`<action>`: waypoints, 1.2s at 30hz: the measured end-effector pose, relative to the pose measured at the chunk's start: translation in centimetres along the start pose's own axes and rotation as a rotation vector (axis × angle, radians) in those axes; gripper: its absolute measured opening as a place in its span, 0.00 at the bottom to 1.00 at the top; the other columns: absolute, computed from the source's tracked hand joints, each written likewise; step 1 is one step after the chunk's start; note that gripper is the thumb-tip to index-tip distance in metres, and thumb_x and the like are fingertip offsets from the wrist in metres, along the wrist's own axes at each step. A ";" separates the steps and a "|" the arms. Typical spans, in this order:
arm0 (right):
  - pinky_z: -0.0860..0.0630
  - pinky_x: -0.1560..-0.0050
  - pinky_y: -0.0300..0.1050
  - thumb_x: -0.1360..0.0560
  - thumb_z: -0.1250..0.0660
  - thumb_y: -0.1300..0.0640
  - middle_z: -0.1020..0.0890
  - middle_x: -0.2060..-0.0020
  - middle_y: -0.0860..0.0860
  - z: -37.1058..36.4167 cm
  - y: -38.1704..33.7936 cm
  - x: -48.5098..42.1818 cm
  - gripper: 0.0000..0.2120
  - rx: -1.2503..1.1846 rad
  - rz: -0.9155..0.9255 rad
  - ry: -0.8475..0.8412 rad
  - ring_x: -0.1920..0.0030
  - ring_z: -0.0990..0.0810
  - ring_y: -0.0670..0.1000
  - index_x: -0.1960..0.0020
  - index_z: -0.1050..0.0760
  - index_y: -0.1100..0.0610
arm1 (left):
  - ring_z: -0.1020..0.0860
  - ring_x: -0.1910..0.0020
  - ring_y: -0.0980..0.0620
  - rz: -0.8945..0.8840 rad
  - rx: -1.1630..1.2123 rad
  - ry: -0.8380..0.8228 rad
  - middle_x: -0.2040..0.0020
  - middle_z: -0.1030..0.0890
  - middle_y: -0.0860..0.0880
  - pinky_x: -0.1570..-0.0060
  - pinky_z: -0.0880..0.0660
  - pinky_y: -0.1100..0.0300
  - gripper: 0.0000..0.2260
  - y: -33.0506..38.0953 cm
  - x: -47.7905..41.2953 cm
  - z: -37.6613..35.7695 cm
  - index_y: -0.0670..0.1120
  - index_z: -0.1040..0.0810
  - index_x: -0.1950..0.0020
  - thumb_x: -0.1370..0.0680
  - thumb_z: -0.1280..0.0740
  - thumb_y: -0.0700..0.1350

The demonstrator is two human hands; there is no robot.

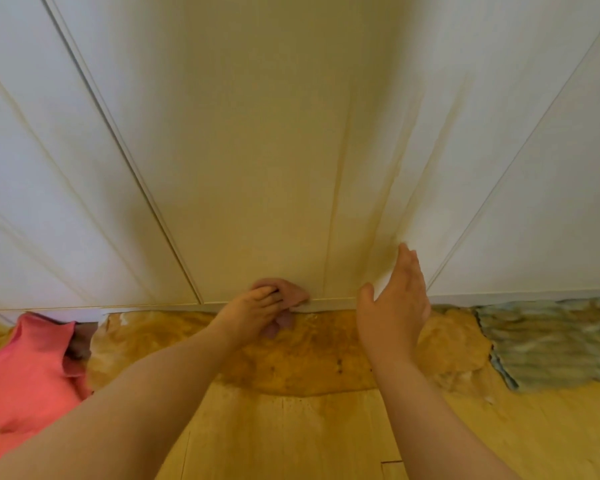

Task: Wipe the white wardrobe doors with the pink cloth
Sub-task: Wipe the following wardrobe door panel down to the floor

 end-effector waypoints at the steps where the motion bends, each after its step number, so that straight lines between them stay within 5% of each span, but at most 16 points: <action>1: 0.53 0.29 0.46 0.23 0.41 0.59 0.48 0.24 0.49 -0.2 0.0 0.2 0.33 0.002 0.004 -0.019 0.25 0.50 0.49 0.24 0.53 0.52 | 0.57 0.23 0.47 0.002 0.036 -0.025 0.22 0.52 0.46 0.28 0.64 0.54 0.26 -0.9 1.1 -1.5 0.40 0.56 0.23 0.18 0.49 0.42; 3: 0.53 0.29 0.46 0.22 0.41 0.58 0.49 0.24 0.49 -0.4 0.0 0.3 0.32 0.005 0.024 -0.044 0.25 0.50 0.49 0.24 0.54 0.52 | 0.39 0.26 0.51 0.025 -0.020 0.010 0.27 0.33 0.49 0.27 0.51 0.54 0.24 -2.8 3.2 -3.6 0.46 0.34 0.27 0.22 0.38 0.48; 5: 0.53 0.28 0.46 0.22 0.41 0.58 0.49 0.24 0.49 -0.3 0.1 0.0 0.32 0.005 0.023 -0.041 0.25 0.50 0.49 0.24 0.54 0.52 | 0.23 0.39 0.56 0.068 -0.003 0.099 0.41 0.21 0.57 0.35 0.33 0.58 0.20 -3.4 4.0 -3.8 0.54 0.19 0.41 0.32 0.31 0.54; 9: 0.52 0.28 0.47 0.23 0.40 0.59 0.48 0.24 0.49 0.2 0.3 -0.3 0.33 -0.016 -0.020 -0.008 0.25 0.49 0.49 0.24 0.53 0.52 | 0.42 0.25 0.48 0.008 0.146 0.191 0.26 0.38 0.51 0.27 0.55 0.51 0.23 -0.8 0.6 -1.8 0.47 0.40 0.24 0.20 0.47 0.44; 11: 0.53 0.28 0.47 0.23 0.40 0.59 0.48 0.24 0.48 0.5 0.4 -0.2 0.33 -0.015 -0.021 0.001 0.25 0.49 0.48 0.24 0.53 0.52 | 0.55 0.23 0.46 0.028 0.184 0.049 0.22 0.51 0.47 0.28 0.63 0.52 0.24 0.7 -1.6 0.1 0.43 0.53 0.22 0.17 0.50 0.45; 16: 0.54 0.29 0.45 0.22 0.41 0.58 0.49 0.24 0.47 1.2 1.4 0.2 0.33 0.026 0.011 -0.004 0.25 0.51 0.47 0.24 0.54 0.51 | 0.57 0.23 0.47 -0.018 0.145 0.010 0.22 0.55 0.46 0.29 0.65 0.55 0.24 3.6 -4.5 2.4 0.42 0.57 0.23 0.17 0.52 0.44; 18: 0.54 0.28 0.45 0.23 0.40 0.58 0.49 0.24 0.48 1.6 2.0 -0.1 0.33 0.026 -0.001 0.006 0.25 0.51 0.48 0.24 0.54 0.51 | 0.52 0.23 0.50 -0.012 0.067 0.125 0.22 0.49 0.50 0.32 0.72 0.56 0.24 3.2 -4.3 1.5 0.46 0.53 0.22 0.17 0.52 0.46; 19: 0.54 0.29 0.45 0.23 0.40 0.58 0.48 0.24 0.48 1.6 2.1 -0.2 0.33 0.012 -0.014 0.013 0.25 0.50 0.48 0.24 0.53 0.51 | 0.45 0.25 0.55 0.035 0.046 0.176 0.24 0.42 0.54 0.32 0.72 0.56 0.23 2.5 -3.8 1.0 0.49 0.45 0.23 0.19 0.52 0.47; 22: 0.54 0.29 0.45 0.23 0.40 0.59 0.47 0.24 0.49 1.6 1.8 -0.8 0.33 -0.032 -0.028 0.037 0.25 0.50 0.48 0.24 0.52 0.51 | 0.22 0.43 0.57 0.087 0.069 0.288 0.44 0.19 0.57 0.31 0.47 0.53 0.25 0.3 -2.7 0.5 0.53 0.19 0.42 0.31 0.49 0.49; 27: 0.54 0.29 0.45 0.23 0.40 0.59 0.47 0.24 0.48 1.5 0.9 -0.6 0.32 -0.028 0.009 0.039 0.25 0.50 0.47 0.24 0.52 0.51 | 0.23 0.43 0.46 0.213 0.203 0.443 0.37 0.22 0.51 0.34 0.45 0.50 0.25 2.4 -4.4 1.9 0.48 0.26 0.33 0.27 0.48 0.49; 31: 0.55 0.29 0.45 0.22 0.42 0.58 0.50 0.24 0.48 1.5 0.8 0.5 0.32 0.056 0.069 -0.022 0.25 0.52 0.48 0.24 0.55 0.51 | 0.44 0.26 0.44 0.131 0.214 0.196 0.23 0.43 0.46 0.28 0.57 0.50 0.25 4.0 -4.5 0.2 0.42 0.52 0.23 0.19 0.50 0.42; 33: 0.56 0.28 0.44 0.22 0.42 0.57 0.52 0.24 0.47 1.6 0.8 0.5 0.32 0.077 0.108 -0.057 0.25 0.53 0.48 0.24 0.55 0.51 | 0.35 0.29 0.45 0.172 0.164 0.316 0.26 0.35 0.46 0.29 0.51 0.50 0.25 3.6 -3.5 0.4 0.44 0.46 0.24 0.22 0.48 0.42; 34: 0.56 0.28 0.44 0.22 0.42 0.57 0.52 0.24 0.47 1.5 0.7 0.4 0.32 0.070 0.112 -0.060 0.25 0.53 0.48 0.24 0.55 0.51 | 0.26 0.37 0.46 0.245 0.195 0.496 0.31 0.27 0.47 0.33 0.44 0.50 0.25 3.0 -2.8 0.9 0.46 0.39 0.26 0.24 0.47 0.45; 36: 0.55 0.29 0.45 0.23 0.41 0.58 0.50 0.24 0.48 1.5 0.7 0.1 0.32 0.061 0.108 -0.038 0.25 0.52 0.49 0.24 0.53 0.52 | 0.23 0.43 0.47 0.459 0.357 0.788 0.34 0.24 0.50 0.39 0.38 0.50 0.24 2.0 -2.7 1.9 0.49 0.32 0.29 0.25 0.45 0.52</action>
Point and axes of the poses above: each hand's wrist, its own x-axis away from the middle knuckle, its own z-axis out of the back of the hand, y = z × x, the point moved 1 cm from there along -x, towards the middle knuckle
